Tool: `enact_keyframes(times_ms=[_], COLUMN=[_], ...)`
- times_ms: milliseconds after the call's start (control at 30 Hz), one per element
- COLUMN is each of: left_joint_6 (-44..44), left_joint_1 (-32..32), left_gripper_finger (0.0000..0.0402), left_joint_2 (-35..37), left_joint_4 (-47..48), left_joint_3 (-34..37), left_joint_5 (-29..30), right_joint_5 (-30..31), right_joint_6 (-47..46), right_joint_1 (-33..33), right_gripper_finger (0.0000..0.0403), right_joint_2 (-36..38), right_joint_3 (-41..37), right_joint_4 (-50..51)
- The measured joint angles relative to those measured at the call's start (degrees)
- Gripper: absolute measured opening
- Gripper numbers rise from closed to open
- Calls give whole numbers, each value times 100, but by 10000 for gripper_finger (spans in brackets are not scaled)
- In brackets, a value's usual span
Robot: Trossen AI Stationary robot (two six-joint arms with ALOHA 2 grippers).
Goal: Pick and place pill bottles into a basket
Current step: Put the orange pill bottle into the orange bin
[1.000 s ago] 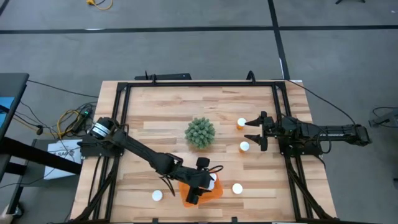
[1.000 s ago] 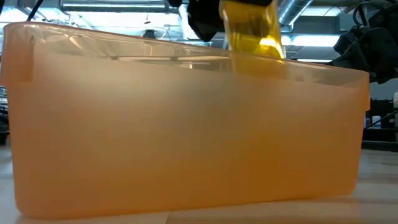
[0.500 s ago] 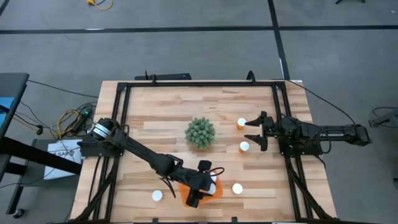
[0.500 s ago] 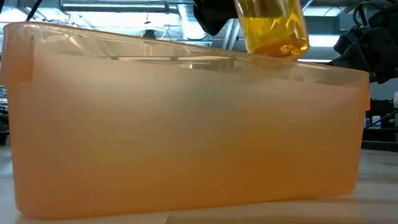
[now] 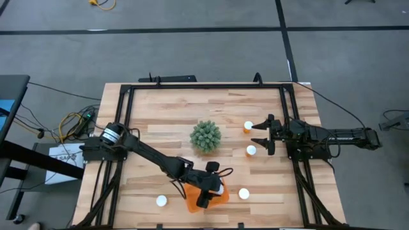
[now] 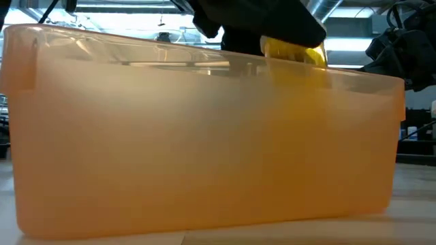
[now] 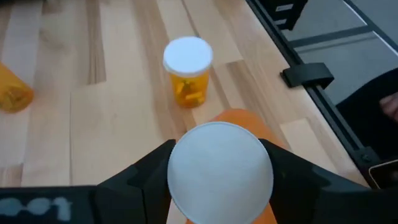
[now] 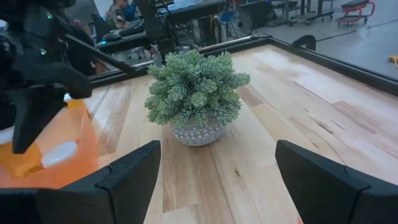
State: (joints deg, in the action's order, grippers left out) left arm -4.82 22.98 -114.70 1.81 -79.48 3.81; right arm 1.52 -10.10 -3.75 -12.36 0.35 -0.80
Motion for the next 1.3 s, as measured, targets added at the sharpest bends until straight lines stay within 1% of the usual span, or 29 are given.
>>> enact_keyframes(times_ms=[100,367,700,867,1000,1100,1167,1300], left_joint_6=[-2,48,-30,-8,225,367,410,405], left_joint_1=[-44,-46,-52,-58,-59,-53,-36,45], left_gripper_finger=[204,199,241,253,254,254,253,253], left_joint_2=[-81,-80,-80,-80,-35,124,319,826], left_joint_4=[-53,-114,36,101,326,484,737,1527], left_joint_3=[0,-2,-2,-2,0,0,0,-2], left_joint_5=[-21,-56,-15,16,404,676,753,937], right_joint_5=[1,0,0,0,0,0,1,0], right_joint_6=[-1,0,-1,0,-1,-1,0,0], right_joint_1=[1,1,2,0,0,0,0,2], right_gripper_finger=[311,311,311,311,311,311,311,311], right_joint_2=[0,0,0,0,0,0,0,0], right_joint_3=[0,-1,-1,-1,-1,1,0,-1], right_joint_4=[0,2,2,2,2,2,2,2])
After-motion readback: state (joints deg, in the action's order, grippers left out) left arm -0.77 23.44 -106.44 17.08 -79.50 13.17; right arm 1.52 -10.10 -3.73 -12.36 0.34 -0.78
